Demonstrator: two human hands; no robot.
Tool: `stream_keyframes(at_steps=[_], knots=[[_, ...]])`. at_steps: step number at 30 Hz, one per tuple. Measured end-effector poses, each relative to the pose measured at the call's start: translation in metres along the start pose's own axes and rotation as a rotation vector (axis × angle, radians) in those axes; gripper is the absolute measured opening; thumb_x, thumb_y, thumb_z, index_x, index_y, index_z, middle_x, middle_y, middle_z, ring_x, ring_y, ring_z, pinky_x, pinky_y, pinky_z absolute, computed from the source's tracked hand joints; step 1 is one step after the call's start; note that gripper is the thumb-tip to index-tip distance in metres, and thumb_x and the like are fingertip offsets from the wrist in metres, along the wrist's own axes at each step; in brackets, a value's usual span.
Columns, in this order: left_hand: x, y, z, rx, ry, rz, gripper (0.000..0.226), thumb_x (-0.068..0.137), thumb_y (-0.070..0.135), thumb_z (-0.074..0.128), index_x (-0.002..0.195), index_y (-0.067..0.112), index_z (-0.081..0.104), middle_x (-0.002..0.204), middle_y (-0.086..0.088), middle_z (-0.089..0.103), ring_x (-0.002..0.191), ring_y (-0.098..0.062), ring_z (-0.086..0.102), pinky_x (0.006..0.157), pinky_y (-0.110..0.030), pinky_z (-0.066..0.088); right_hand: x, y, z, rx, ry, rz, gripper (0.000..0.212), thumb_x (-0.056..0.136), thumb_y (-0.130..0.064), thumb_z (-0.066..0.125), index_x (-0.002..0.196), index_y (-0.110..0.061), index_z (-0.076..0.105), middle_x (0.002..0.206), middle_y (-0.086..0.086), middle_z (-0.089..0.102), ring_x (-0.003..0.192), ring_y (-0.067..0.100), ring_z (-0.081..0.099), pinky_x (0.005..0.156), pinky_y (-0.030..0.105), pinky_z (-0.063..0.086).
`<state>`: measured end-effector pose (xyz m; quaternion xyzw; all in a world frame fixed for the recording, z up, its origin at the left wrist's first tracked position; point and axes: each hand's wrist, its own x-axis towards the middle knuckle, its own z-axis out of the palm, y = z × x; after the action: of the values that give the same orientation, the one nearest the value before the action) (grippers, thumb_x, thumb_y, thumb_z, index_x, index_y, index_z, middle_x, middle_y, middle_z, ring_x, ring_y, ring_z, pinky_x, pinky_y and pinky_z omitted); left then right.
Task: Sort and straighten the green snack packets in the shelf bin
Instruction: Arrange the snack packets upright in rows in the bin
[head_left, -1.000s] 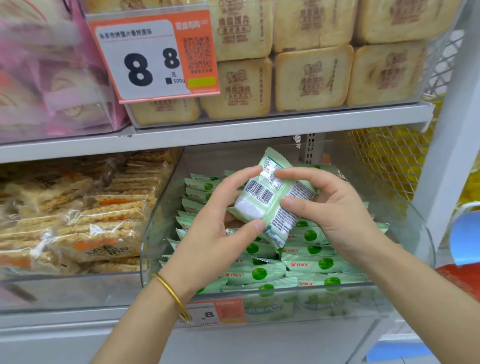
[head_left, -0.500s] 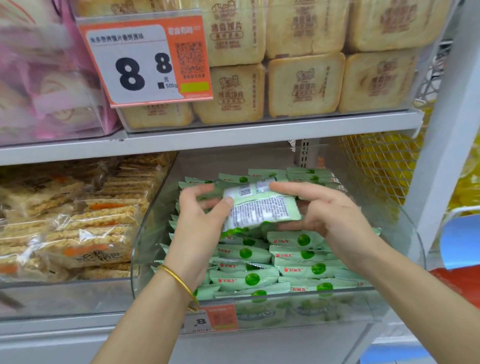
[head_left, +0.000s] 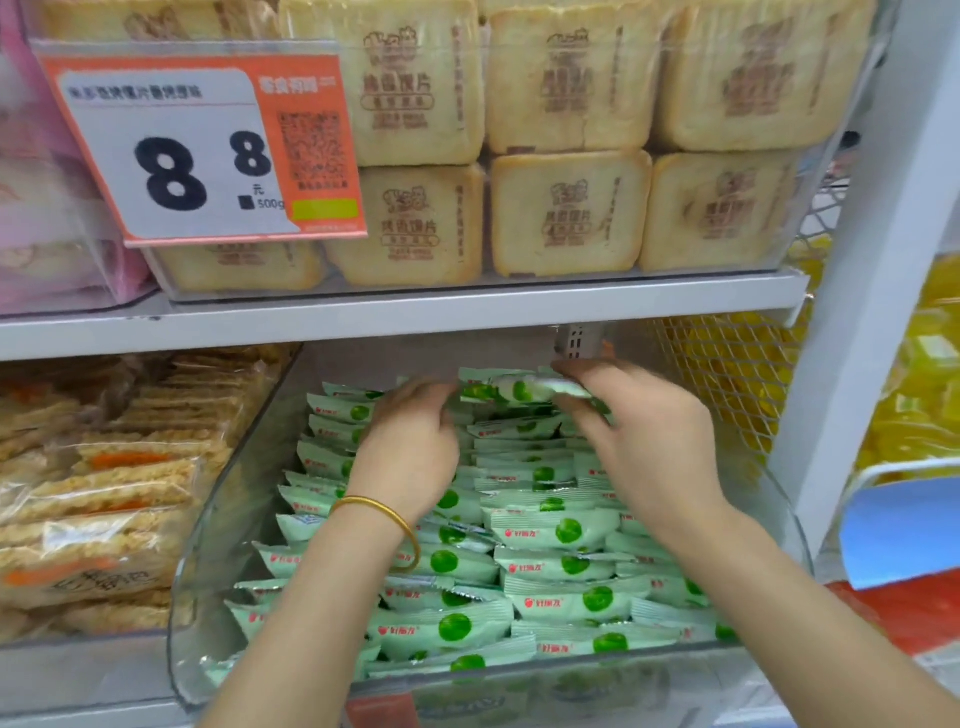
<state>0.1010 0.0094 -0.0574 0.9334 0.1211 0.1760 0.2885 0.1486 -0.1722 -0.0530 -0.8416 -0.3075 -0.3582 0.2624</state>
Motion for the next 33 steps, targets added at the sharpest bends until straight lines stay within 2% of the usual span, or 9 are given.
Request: stream_keyframes(at_steps=[3,11,15,18,20,22,25,29,33], knots=[[0.004,-0.01,0.01,0.247,-0.217,-0.013,0.043,0.101,0.023,0.029,0.144,0.021,0.033,0.158,0.001,0.015,0.146,-0.017,0.009,0.117,-0.044,0.014,0.009,-0.005,0.008,-0.085,-0.026,0.002,0.025,0.072,-0.019,0.076,0.097,-0.019,0.071,0.079,0.005,0.072,0.059,0.03,0.066,0.046,0.03,0.05],[-0.001,-0.007,0.016,0.355,-0.258,-0.051,0.046,0.102,0.035,0.022,0.147,0.03,0.022,0.159,0.008,0.006,0.145,-0.013,0.003,0.117,-0.042,0.01,0.031,-0.017,0.025,-0.371,-0.325,-0.018,0.044,0.038,0.008,0.081,0.076,-0.009,0.068,0.059,0.006,0.058,0.053,0.027,0.057,0.045,0.022,0.03],[-0.004,-0.005,0.015,0.325,-0.228,-0.06,0.045,0.101,0.034,0.026,0.146,0.03,0.026,0.157,0.007,0.012,0.144,-0.015,0.008,0.115,-0.041,0.012,0.045,-0.032,0.032,-0.452,-0.565,-0.029,0.04,0.079,0.006,0.056,0.115,-0.011,0.055,0.106,0.008,0.06,0.103,0.03,0.055,0.078,0.034,0.036],[-0.005,-0.005,0.013,0.308,-0.204,-0.05,0.045,0.1,0.032,0.03,0.144,0.027,0.029,0.154,0.005,0.019,0.142,-0.017,0.013,0.113,-0.04,0.016,0.051,-0.028,0.048,-0.448,-0.712,-0.046,0.033,0.09,-0.003,0.05,0.12,-0.017,0.053,0.113,0.008,0.062,0.105,0.028,0.055,0.077,0.031,0.034],[-0.004,-0.006,0.012,0.281,-0.201,-0.049,0.046,0.1,0.032,0.032,0.145,0.025,0.029,0.154,0.005,0.021,0.141,-0.017,0.015,0.114,-0.04,0.018,0.051,-0.023,0.049,-0.383,-0.775,-0.006,0.031,0.097,-0.017,0.048,0.127,-0.02,0.05,0.121,0.008,0.06,0.115,0.028,0.049,0.088,0.034,0.037],[-0.003,-0.007,0.012,0.26,-0.206,-0.049,0.046,0.1,0.031,0.034,0.145,0.025,0.029,0.154,0.005,0.022,0.141,-0.018,0.016,0.115,-0.041,0.019,0.047,-0.019,0.041,-0.339,-0.703,-0.01,0.036,0.098,-0.023,0.046,0.133,-0.019,0.044,0.129,0.007,0.055,0.125,0.029,0.04,0.098,0.038,0.033],[-0.001,-0.006,0.011,0.224,-0.203,-0.057,0.044,0.099,0.027,0.036,0.143,0.025,0.033,0.153,0.002,0.025,0.141,-0.019,0.019,0.115,-0.042,0.021,0.028,-0.022,0.031,-0.13,-0.489,-0.114,0.043,0.092,-0.009,0.051,0.134,-0.018,0.048,0.137,0.009,0.05,0.126,0.033,0.043,0.101,0.039,0.034],[-0.001,-0.001,0.01,0.211,-0.202,-0.087,0.045,0.098,0.019,0.038,0.143,0.015,0.032,0.153,-0.002,0.025,0.141,-0.021,0.019,0.115,-0.039,0.021,0.011,-0.016,0.036,-0.104,-0.684,-0.059,0.039,0.1,-0.037,0.034,0.135,-0.028,0.049,0.156,-0.004,0.024,0.14,0.022,0.024,0.113,0.033,0.018],[0.001,0.001,0.01,0.214,-0.208,-0.099,0.045,0.099,0.018,0.037,0.143,0.014,0.031,0.153,-0.003,0.025,0.141,-0.021,0.019,0.115,-0.039,0.021,0.018,-0.014,0.04,-0.056,-0.81,0.023,0.051,0.097,-0.051,0.028,0.143,-0.029,0.037,0.155,-0.007,0.026,0.141,0.018,0.023,0.115,0.033,0.019]])
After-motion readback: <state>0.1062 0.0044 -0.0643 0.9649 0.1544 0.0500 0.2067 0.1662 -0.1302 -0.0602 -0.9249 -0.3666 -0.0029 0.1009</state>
